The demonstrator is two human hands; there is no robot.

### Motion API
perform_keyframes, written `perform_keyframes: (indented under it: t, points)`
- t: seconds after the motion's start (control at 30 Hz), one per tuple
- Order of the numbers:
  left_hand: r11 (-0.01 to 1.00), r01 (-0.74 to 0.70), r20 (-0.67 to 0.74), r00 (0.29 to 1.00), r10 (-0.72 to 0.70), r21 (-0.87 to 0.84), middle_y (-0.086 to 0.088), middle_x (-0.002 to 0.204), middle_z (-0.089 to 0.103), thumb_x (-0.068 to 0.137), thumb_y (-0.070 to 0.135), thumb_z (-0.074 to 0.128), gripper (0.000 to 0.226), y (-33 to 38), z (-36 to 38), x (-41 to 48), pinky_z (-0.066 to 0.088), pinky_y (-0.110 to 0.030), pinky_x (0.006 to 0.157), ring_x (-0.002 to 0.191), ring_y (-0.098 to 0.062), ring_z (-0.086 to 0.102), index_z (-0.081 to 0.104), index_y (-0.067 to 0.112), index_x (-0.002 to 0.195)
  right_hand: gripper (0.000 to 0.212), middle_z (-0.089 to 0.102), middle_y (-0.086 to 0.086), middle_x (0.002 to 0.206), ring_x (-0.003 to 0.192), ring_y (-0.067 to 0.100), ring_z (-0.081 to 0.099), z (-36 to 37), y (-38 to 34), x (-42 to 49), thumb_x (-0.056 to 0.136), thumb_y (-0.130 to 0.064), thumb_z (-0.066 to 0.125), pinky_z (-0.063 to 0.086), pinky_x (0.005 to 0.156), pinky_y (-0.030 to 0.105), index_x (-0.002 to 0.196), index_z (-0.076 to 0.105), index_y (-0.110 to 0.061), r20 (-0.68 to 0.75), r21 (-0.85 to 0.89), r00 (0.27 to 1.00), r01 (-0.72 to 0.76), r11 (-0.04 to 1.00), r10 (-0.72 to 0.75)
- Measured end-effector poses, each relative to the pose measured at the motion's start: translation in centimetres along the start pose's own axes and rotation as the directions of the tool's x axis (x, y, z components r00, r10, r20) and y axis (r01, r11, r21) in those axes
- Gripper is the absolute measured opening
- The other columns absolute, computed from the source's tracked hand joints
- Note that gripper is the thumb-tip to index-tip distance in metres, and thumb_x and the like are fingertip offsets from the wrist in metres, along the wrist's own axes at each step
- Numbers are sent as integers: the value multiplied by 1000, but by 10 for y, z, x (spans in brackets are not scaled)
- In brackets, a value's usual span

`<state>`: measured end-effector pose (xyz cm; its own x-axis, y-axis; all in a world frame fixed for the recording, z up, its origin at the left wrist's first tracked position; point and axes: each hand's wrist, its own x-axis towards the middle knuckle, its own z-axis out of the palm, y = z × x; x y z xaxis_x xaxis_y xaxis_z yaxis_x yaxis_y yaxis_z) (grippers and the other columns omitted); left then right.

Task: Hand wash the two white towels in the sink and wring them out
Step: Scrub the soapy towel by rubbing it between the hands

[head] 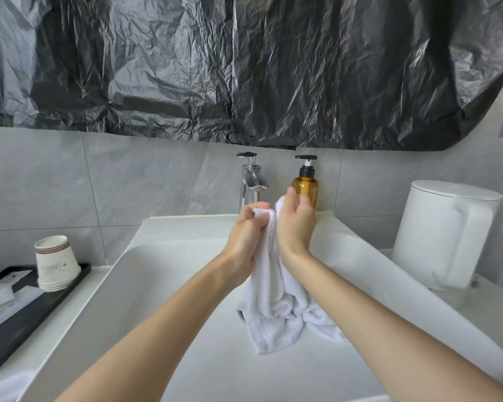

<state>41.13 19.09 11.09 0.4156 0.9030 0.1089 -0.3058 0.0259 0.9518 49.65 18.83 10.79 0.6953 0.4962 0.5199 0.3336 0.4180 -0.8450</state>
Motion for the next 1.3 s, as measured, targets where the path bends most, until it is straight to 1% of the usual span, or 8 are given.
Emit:
perform_keyframes:
  t: [0.1,0.23,0.37,0.5,0.6,0.73,0.87,1.3]
  points:
    - [1000,6,-42,999,-6,-12,2,62,65,98,6,48,12,2,-4,2,48,-17,49,56,-10,61,55,16,100,34,57,-6,62,60,4,50,2,8,-18,102,-23,46,37,61,31,68,43,-17,194,-23,971,150,988,-143]
    - [998,33,-27,999,-35,-56,-3,77,61,99,8,49,11,0,0,1,50,-24,58,64,-14,59,54,17,100,33,51,-3,64,63,13,48,3,2,2,102,-23,44,33,60,25,73,48,-10,-20,2,998,-62,998,62]
    - [997,30,-71,997,-35,-68,-2,70,64,98,9,51,8,1,-4,5,50,-22,54,60,-13,61,54,15,102,40,44,-11,48,50,3,42,1,7,-17,100,-22,50,31,52,22,62,38,-15,156,-47,979,138,989,-129]
    - [998,33,-33,999,-35,-59,-3,78,62,99,9,48,11,0,-1,3,50,-26,61,66,-15,60,54,18,97,37,43,-8,56,55,5,45,2,2,-3,102,-22,46,32,53,20,66,43,-12,-26,-28,999,-30,999,29]
    - [998,12,-45,999,-15,-59,-2,68,64,98,7,49,9,1,-4,5,49,-19,51,58,-11,62,53,14,102,37,49,-11,54,55,0,50,1,9,-22,100,-24,49,37,55,20,65,42,-18,169,-49,977,143,989,-133]
    - [999,24,-19,1000,-24,-46,-3,77,60,99,9,47,12,-2,-1,4,50,-24,59,66,-14,59,54,19,97,34,48,-10,59,62,12,48,2,0,0,102,-24,44,28,62,27,71,47,-12,-20,-20,998,-61,998,61]
    - [998,-4,-69,998,0,-65,-1,69,62,96,7,50,11,1,-5,7,48,-20,53,58,-11,61,54,15,102,39,49,-13,49,51,2,44,0,4,-26,100,-23,49,33,56,24,63,38,-21,215,-37,968,140,989,-129]
    - [996,24,-29,999,-27,-91,-1,65,62,95,8,48,15,-1,-6,11,47,-24,57,64,-17,58,58,15,87,38,52,-1,60,56,7,47,4,-1,-16,103,-25,42,35,59,31,68,45,-11,134,-75,988,85,994,-74]
